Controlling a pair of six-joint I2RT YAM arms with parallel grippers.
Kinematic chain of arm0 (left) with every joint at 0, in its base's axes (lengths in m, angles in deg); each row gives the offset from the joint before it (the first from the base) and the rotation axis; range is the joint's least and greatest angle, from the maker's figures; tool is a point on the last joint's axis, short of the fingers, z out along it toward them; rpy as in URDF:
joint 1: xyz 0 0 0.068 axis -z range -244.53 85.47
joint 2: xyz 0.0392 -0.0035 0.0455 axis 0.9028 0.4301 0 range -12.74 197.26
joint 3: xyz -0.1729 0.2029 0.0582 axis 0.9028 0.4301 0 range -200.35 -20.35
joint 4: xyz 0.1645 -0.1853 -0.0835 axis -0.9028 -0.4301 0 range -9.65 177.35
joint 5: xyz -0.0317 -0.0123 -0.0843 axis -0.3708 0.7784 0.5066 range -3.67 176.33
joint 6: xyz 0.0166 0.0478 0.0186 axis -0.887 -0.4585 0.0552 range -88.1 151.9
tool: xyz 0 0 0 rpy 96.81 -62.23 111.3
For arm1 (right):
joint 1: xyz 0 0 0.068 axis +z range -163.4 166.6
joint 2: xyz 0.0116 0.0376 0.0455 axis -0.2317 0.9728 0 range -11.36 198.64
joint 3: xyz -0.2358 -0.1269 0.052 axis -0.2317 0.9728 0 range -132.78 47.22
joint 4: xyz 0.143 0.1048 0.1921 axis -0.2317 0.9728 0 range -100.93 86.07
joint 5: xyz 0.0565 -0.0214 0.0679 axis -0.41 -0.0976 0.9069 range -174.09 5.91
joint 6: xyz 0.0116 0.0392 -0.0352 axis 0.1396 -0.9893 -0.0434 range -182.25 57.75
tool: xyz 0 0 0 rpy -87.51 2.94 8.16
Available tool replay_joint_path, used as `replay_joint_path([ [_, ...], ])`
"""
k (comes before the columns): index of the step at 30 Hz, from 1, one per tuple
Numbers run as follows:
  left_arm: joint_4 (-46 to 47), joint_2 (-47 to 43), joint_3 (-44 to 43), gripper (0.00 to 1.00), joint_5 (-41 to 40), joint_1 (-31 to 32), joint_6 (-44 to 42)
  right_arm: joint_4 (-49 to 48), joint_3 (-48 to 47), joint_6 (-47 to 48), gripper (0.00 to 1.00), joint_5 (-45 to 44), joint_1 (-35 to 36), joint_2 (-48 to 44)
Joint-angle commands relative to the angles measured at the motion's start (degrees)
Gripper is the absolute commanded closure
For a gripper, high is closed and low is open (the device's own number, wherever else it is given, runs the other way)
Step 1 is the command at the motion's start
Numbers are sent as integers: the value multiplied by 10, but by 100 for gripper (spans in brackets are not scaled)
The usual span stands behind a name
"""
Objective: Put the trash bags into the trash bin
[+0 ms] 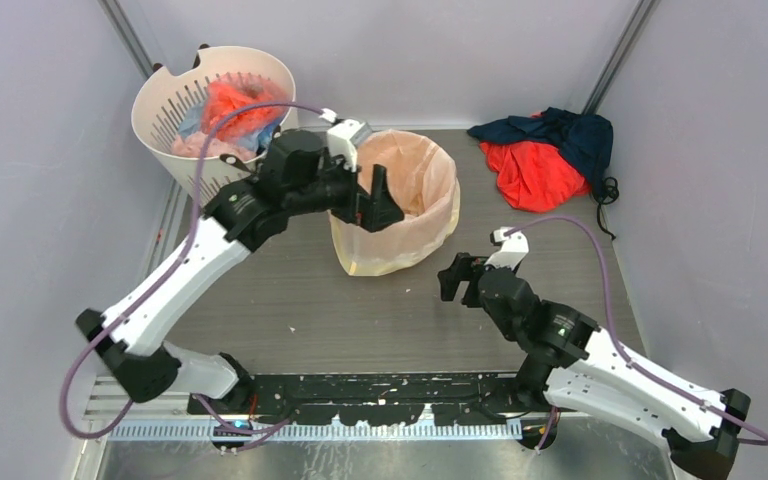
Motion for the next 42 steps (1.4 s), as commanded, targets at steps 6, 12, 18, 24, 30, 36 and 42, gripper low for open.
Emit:
replay_joint_path([
  [6,46,-284,172,0,-214,-2,-4,96,-90,112,0,0,1,-55],
  [12,14,-452,277,0,-327,-2,-18,49,-121,192,0,17,1,-34],
  [18,69,-539,409,0,-477,-2,-38,-38,-141,242,0,-34,-21,54],
  [24,243,-482,524,0,-462,-10,-86,-141,-140,198,0,156,-163,177],
  [30,314,-369,520,0,-241,-186,-57,-190,-125,158,0,219,-284,219],
  [36,303,-374,522,0,-31,-390,-37,-177,-83,165,0,194,-406,129],
  [42,339,-446,591,0,-123,-390,-39,-193,19,165,0,85,-434,-24],
])
